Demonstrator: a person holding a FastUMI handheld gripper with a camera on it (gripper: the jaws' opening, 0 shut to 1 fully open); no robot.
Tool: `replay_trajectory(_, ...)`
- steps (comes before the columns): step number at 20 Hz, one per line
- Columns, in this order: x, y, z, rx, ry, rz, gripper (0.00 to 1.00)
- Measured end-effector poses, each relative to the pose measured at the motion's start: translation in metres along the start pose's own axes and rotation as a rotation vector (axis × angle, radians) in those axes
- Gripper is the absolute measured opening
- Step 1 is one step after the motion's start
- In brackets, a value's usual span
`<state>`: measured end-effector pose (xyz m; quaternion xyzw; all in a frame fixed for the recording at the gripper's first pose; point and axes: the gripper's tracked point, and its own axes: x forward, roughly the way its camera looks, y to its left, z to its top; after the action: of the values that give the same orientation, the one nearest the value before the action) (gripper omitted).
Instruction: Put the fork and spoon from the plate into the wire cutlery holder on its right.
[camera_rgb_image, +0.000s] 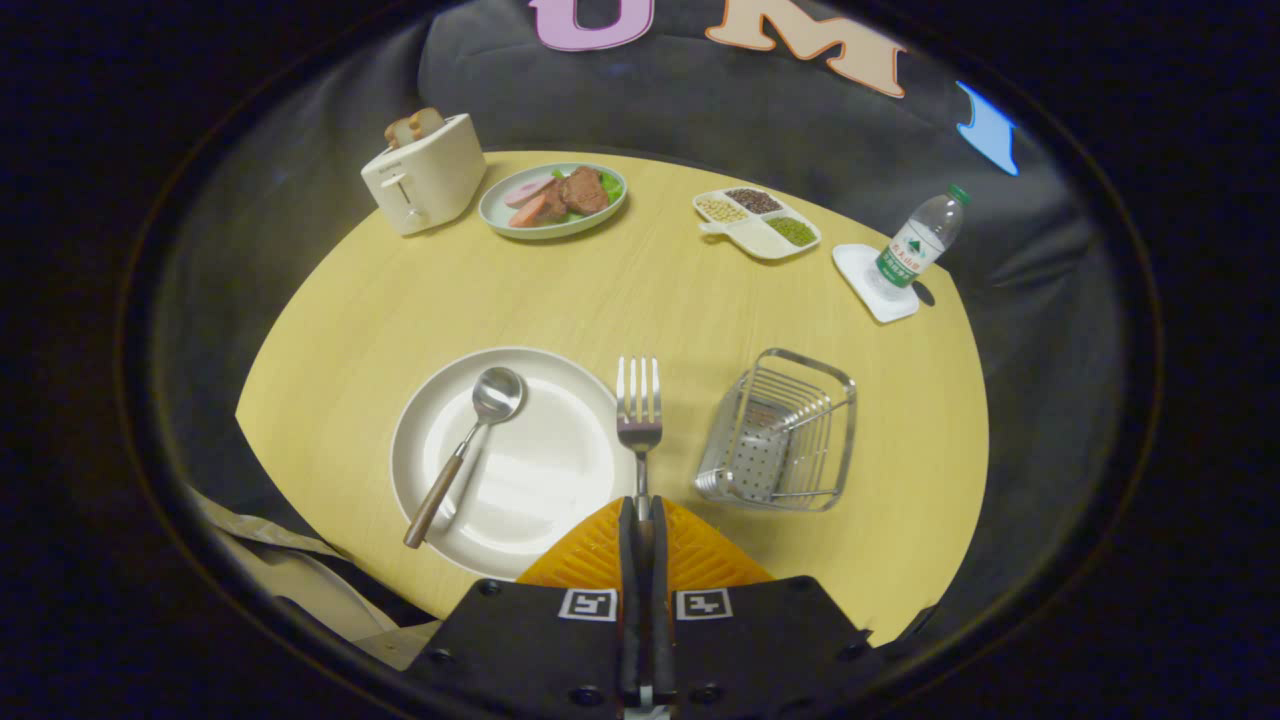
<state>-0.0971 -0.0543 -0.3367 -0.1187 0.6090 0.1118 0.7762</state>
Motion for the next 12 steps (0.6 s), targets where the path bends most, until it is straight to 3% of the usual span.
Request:
replay_trajectory(4,-0.011,-0.032,0.008,-0.003,0.015,-0.037,0.07)
replay_trajectory(12,-0.005,-0.079,-0.004,-0.025,0.166,-0.075,0.08)
